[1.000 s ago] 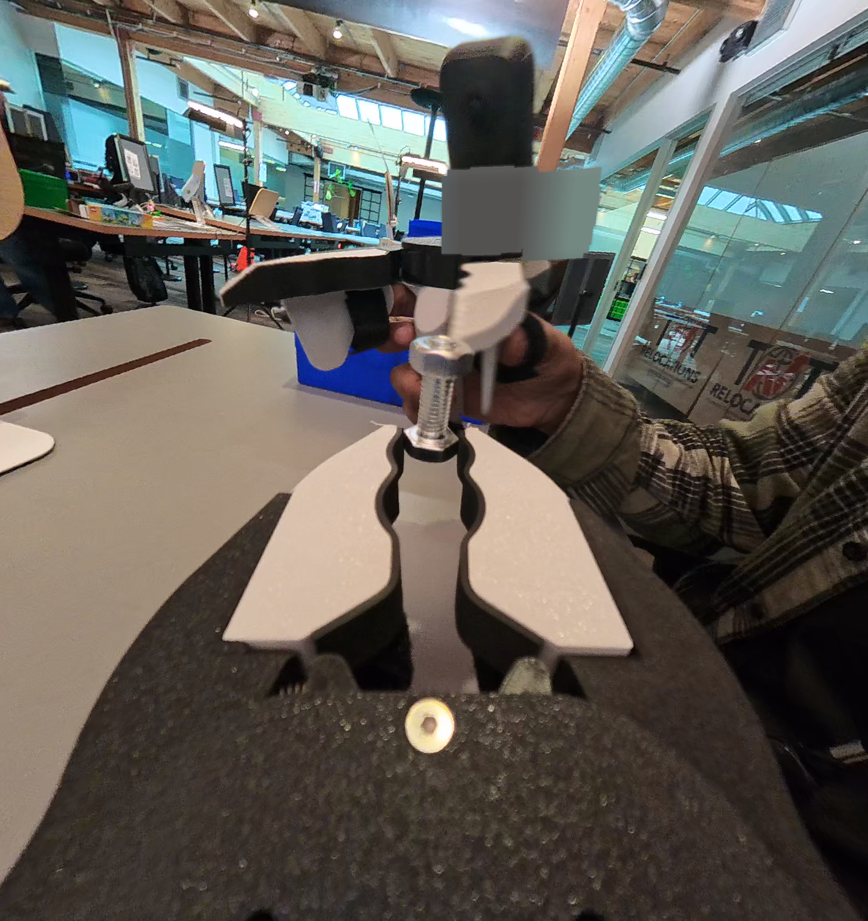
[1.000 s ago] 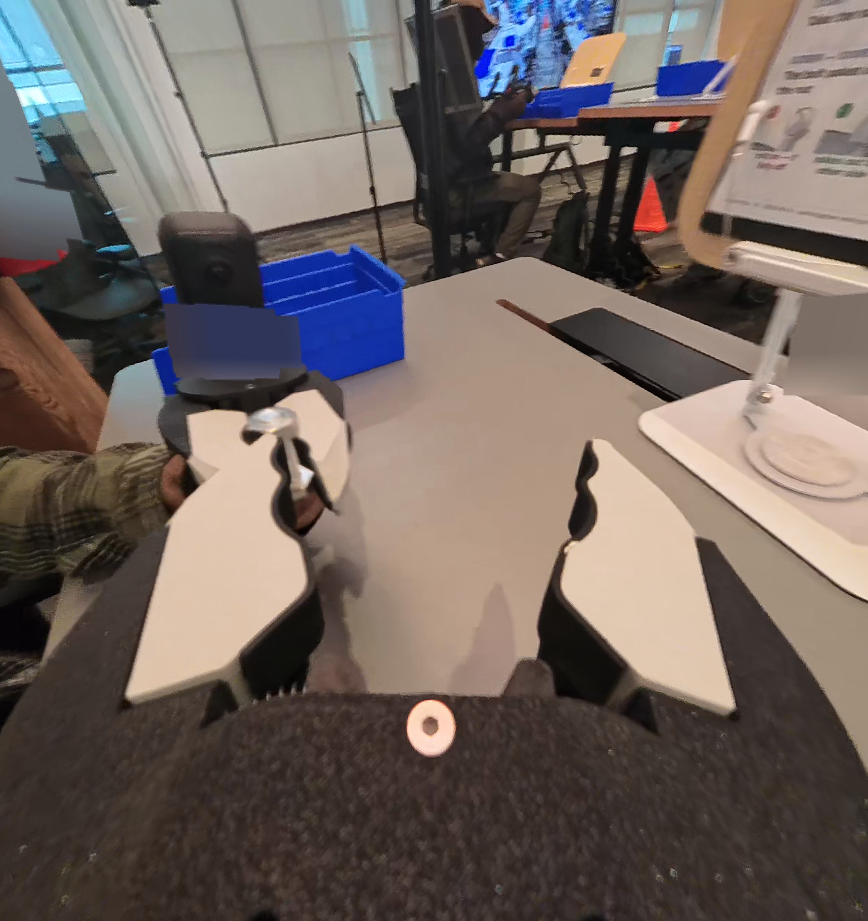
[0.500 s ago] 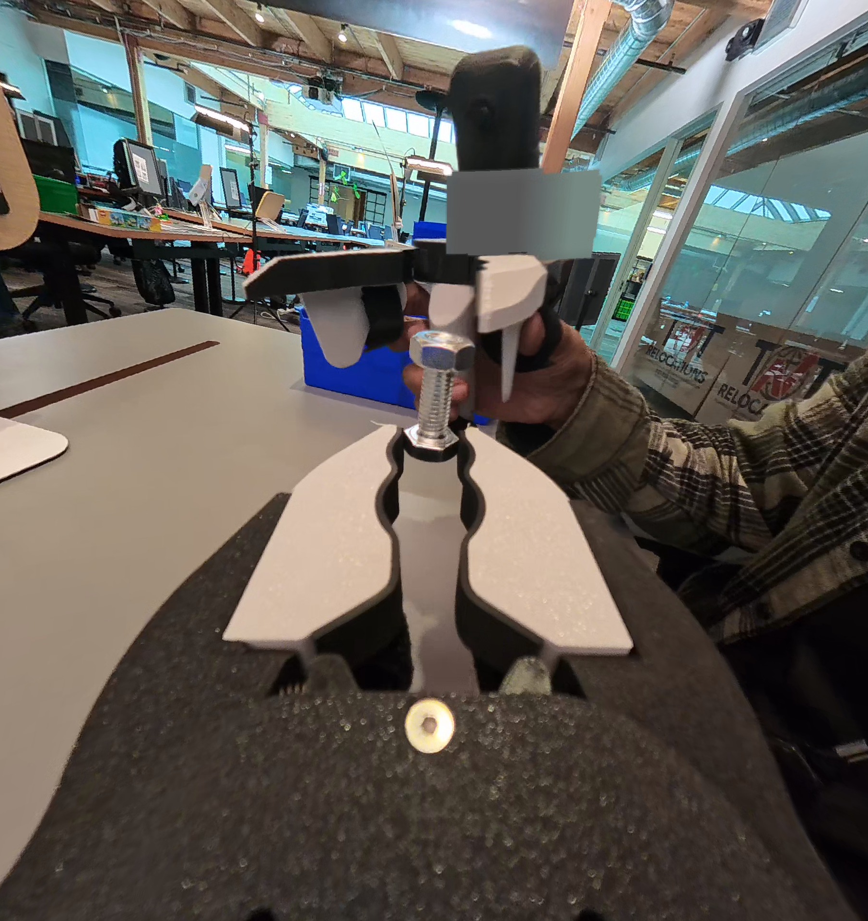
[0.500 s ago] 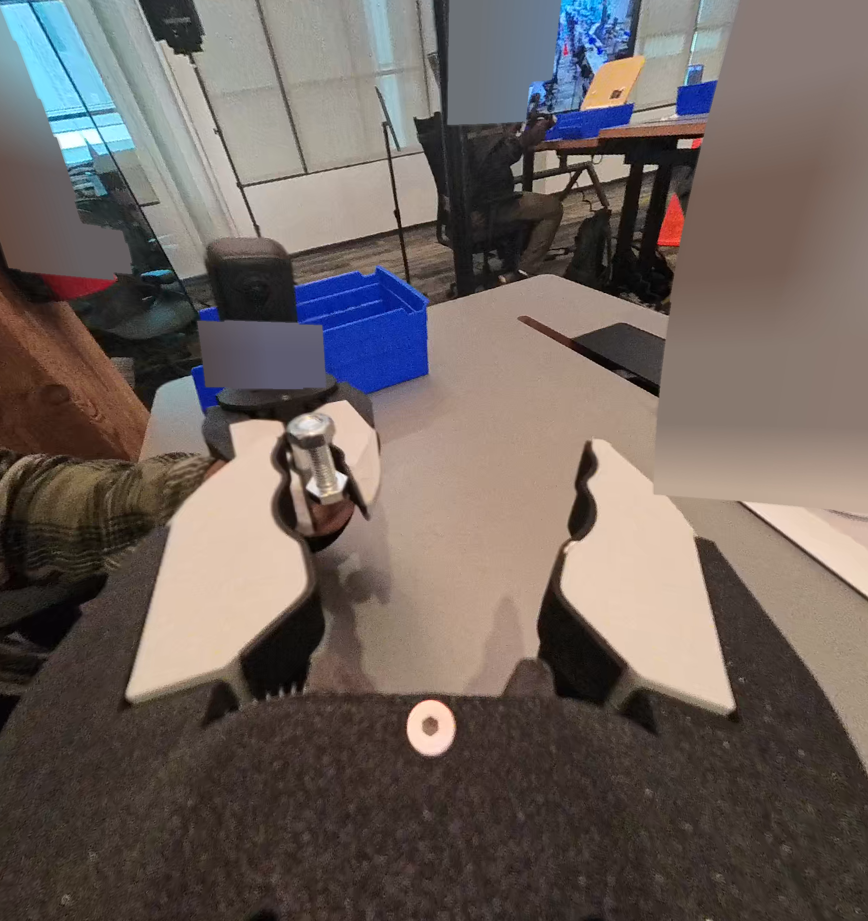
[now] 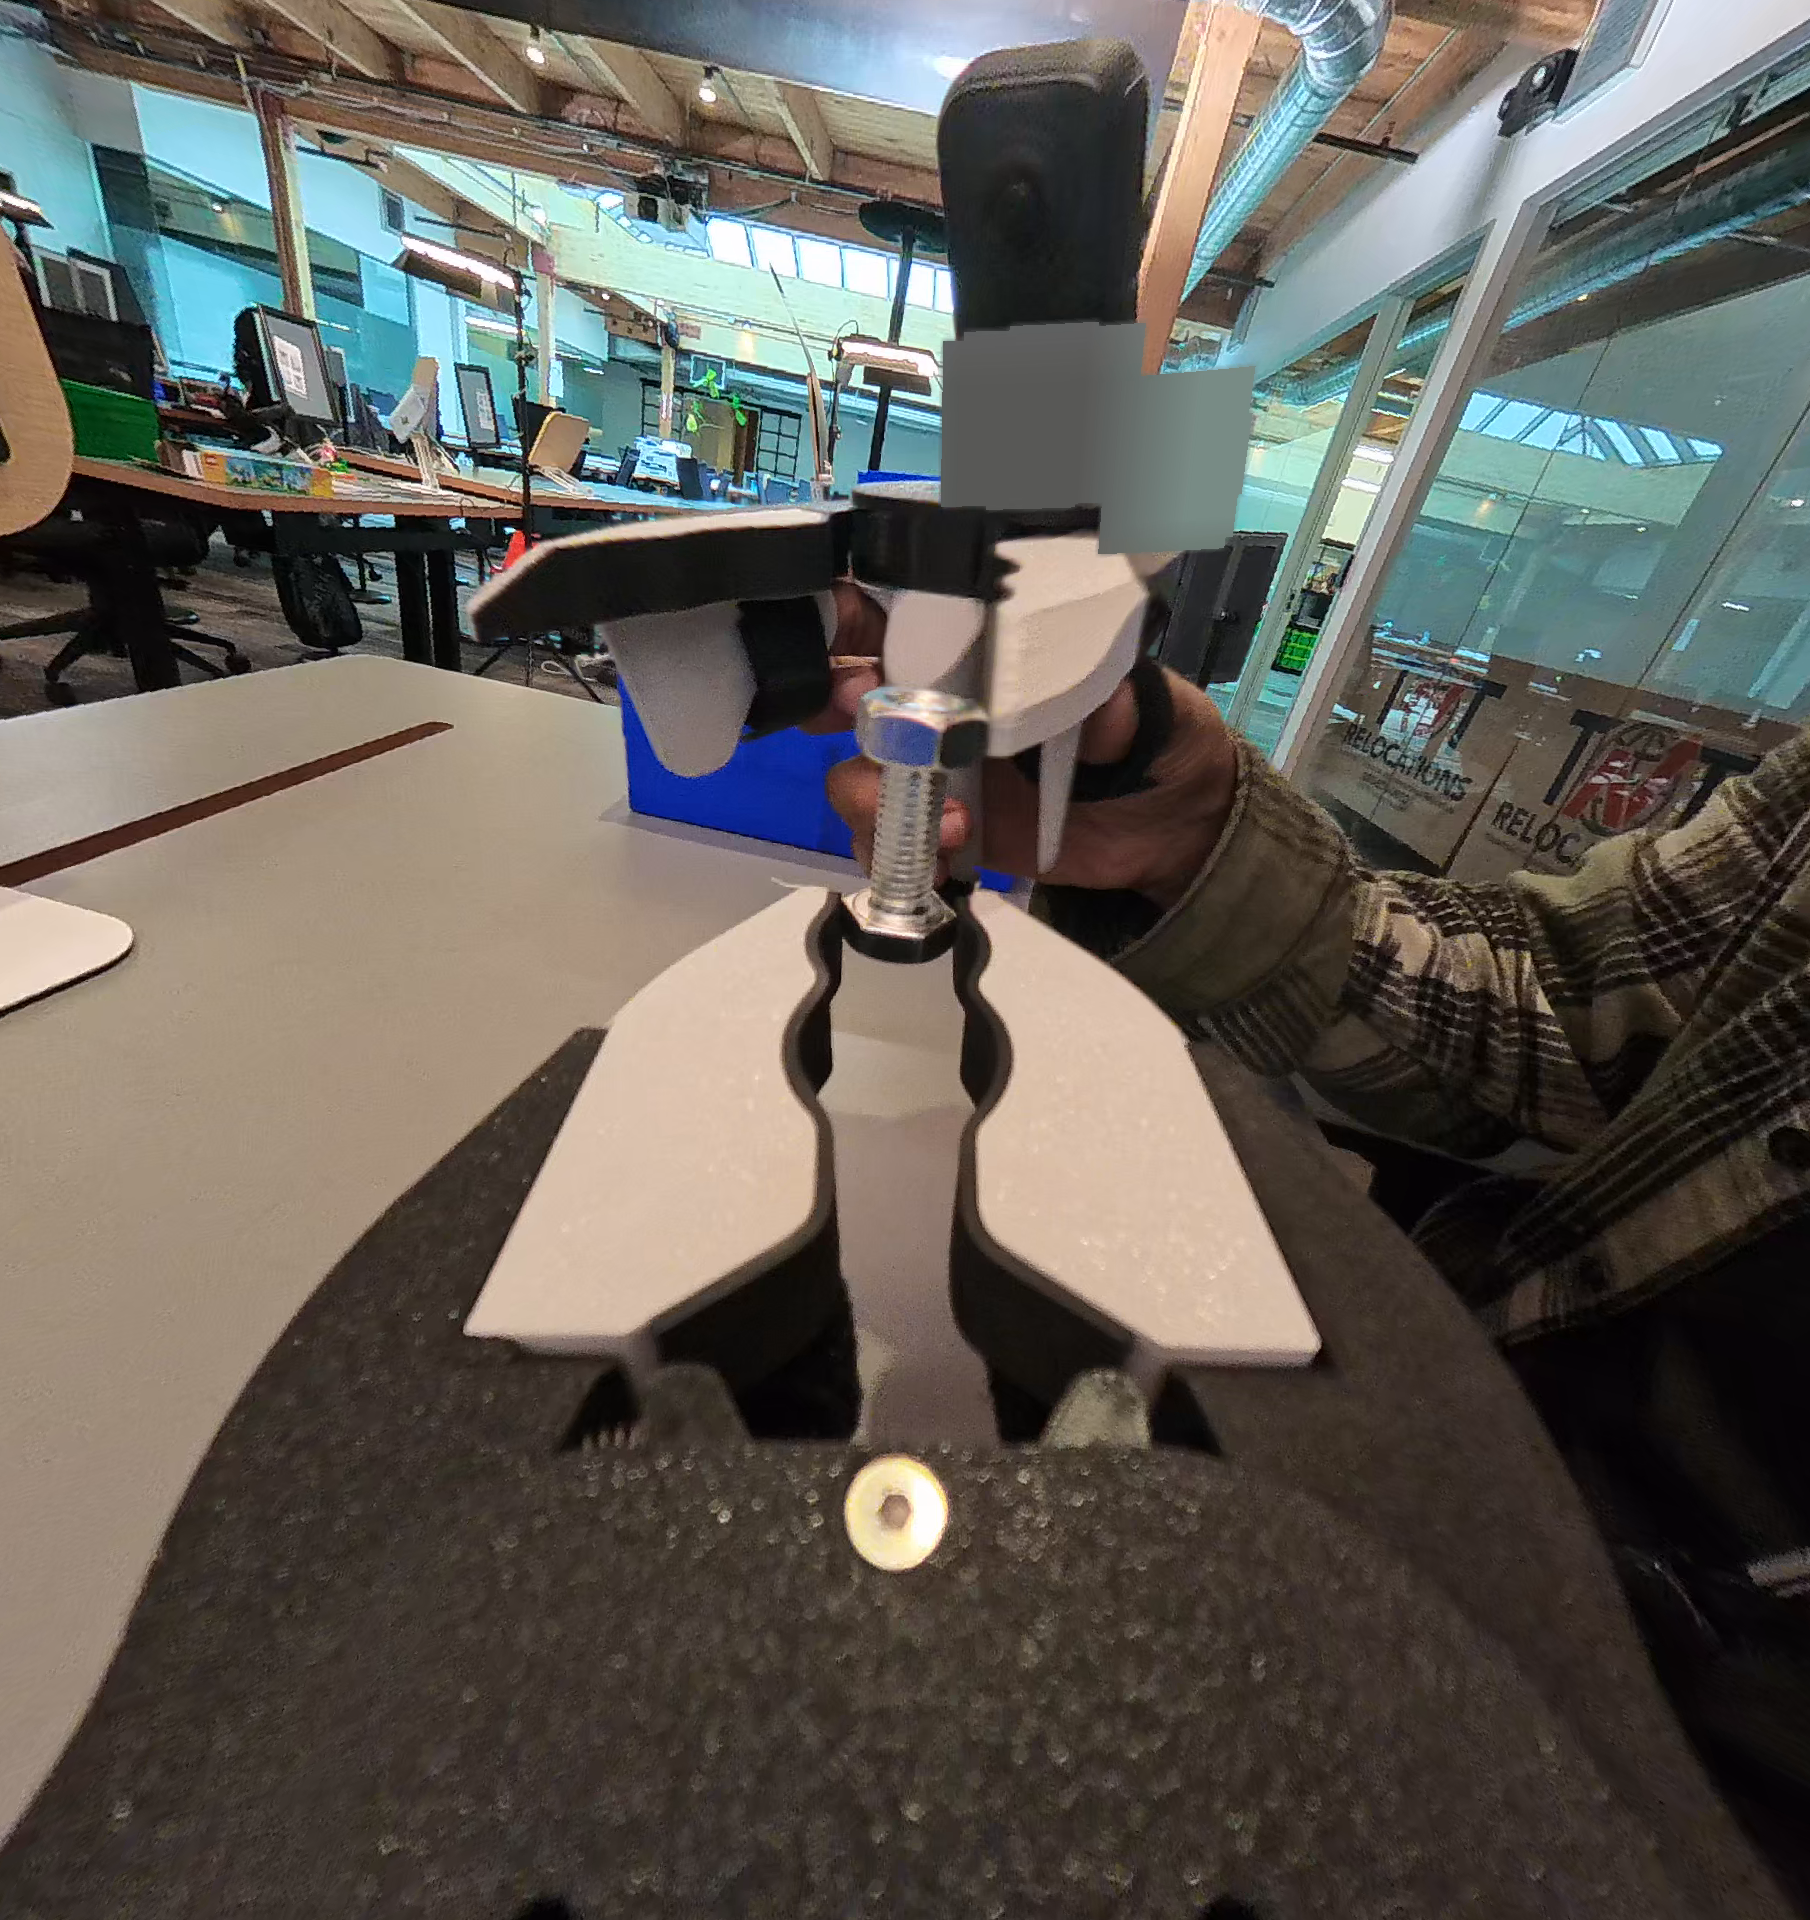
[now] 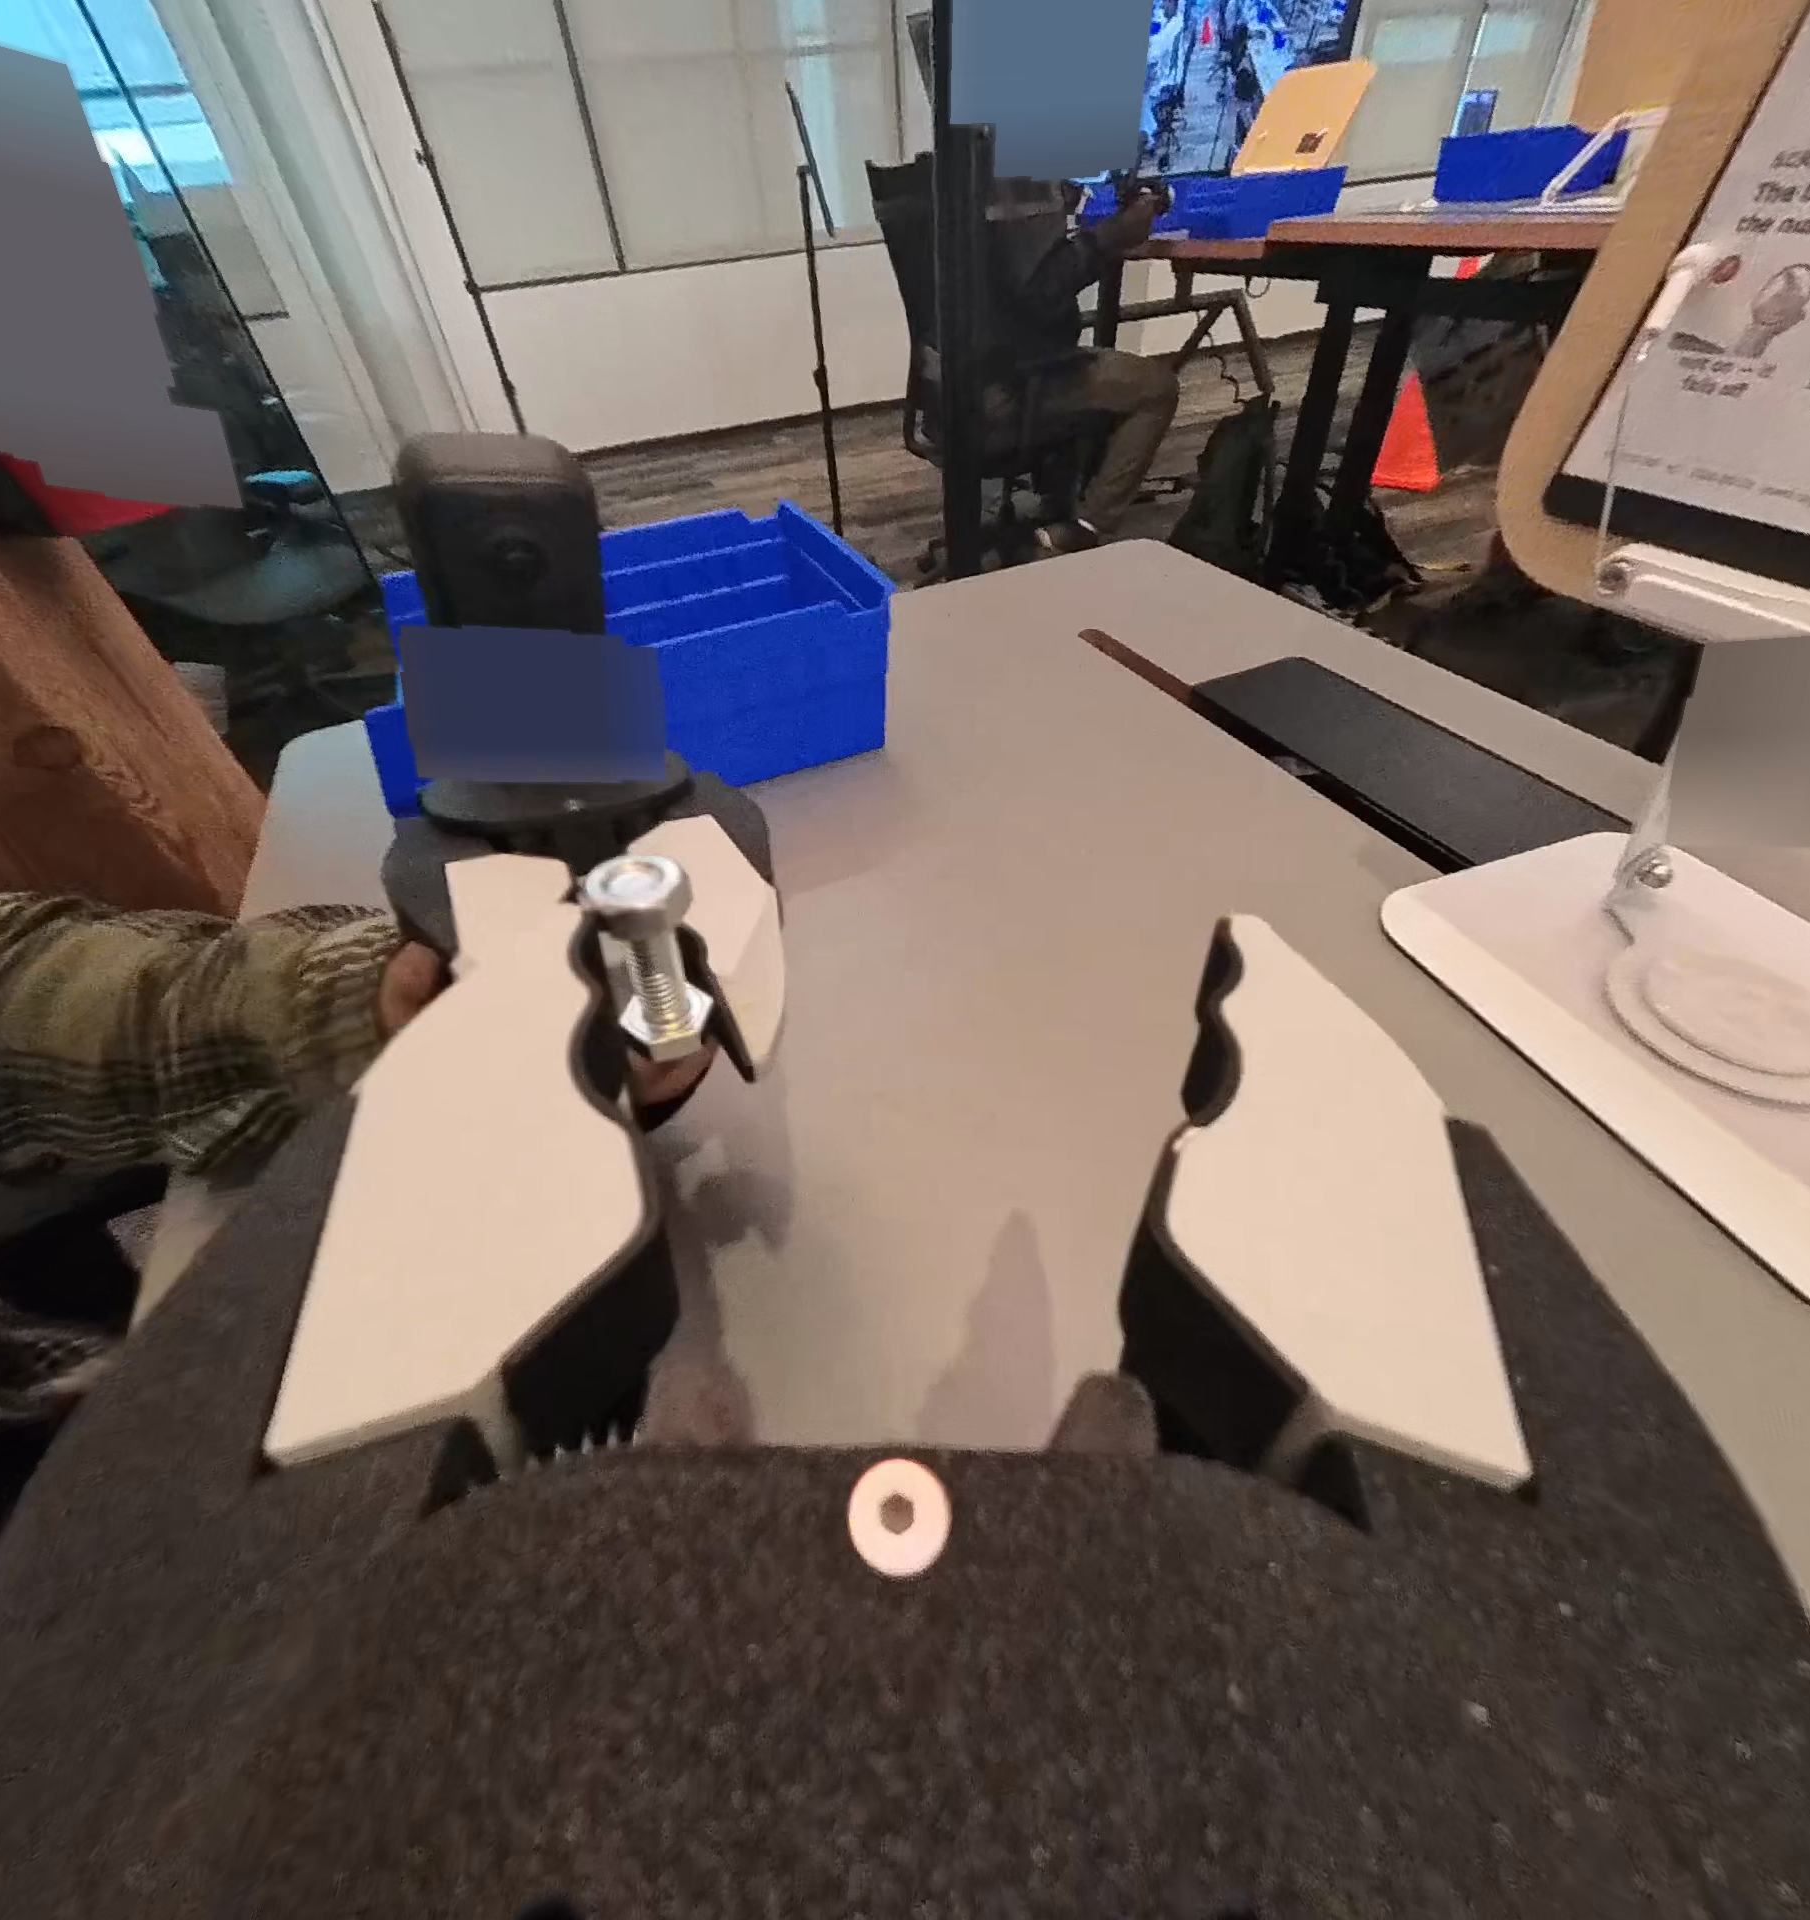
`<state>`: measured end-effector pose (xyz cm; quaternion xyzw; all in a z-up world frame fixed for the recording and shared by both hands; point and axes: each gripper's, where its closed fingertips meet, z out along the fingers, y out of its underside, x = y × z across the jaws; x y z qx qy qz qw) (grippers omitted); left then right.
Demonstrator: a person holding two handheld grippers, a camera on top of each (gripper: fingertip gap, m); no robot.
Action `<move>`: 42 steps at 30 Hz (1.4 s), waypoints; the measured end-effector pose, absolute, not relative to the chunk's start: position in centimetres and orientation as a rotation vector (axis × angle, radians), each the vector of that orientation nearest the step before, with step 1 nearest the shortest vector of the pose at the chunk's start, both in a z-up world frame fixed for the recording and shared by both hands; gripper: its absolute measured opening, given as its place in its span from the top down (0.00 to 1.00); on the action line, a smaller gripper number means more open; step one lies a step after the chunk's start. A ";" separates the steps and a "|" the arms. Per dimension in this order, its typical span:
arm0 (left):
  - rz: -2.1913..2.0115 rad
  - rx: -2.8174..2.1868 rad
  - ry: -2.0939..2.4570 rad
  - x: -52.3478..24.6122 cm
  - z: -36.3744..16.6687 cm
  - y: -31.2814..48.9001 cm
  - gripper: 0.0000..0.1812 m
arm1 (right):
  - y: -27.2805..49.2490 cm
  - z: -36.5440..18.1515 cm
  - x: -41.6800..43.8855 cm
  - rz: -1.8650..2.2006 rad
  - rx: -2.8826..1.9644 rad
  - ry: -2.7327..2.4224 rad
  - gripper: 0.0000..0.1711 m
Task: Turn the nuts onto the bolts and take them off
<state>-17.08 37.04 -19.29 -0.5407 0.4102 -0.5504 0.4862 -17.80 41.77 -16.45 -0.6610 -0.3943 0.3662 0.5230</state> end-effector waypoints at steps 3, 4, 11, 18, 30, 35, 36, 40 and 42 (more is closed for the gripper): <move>-1.337 -1.314 0.989 -17.3 -19.2 37.2 0.89 | 42.5 -16.1 -16.4 0.883 -1.584 -0.892 0.41; -1.337 -1.315 0.985 -17.3 -19.2 37.2 0.89 | 42.3 -16.0 -16.3 0.904 -1.579 -0.884 0.41; -1.336 -1.319 0.995 -17.1 -19.4 37.1 0.89 | 41.6 -16.5 -17.9 0.896 -1.583 -0.940 0.39; -1.335 -1.319 0.985 -17.3 -19.3 37.3 0.89 | 41.4 -15.8 -17.3 0.926 -1.559 -0.919 0.42; -1.310 -1.328 0.984 -17.3 -19.4 37.4 0.89 | 40.5 -16.5 -17.7 0.927 -1.595 -0.937 0.47; -1.262 -1.329 0.997 -17.3 -19.6 37.4 0.89 | 40.4 -16.5 -18.8 0.876 -1.614 -0.895 0.47; -1.260 -1.329 0.999 -17.2 -19.6 37.4 0.89 | 40.6 -16.6 -18.7 0.838 -1.622 -0.887 0.46; -1.261 -1.326 0.983 -17.4 -19.4 37.5 0.89 | 41.3 -16.5 -17.5 0.783 -1.639 -0.861 0.46; -1.278 -1.318 0.963 -17.7 -19.0 37.7 0.89 | 41.4 -16.5 -16.9 0.765 -1.641 -0.862 0.46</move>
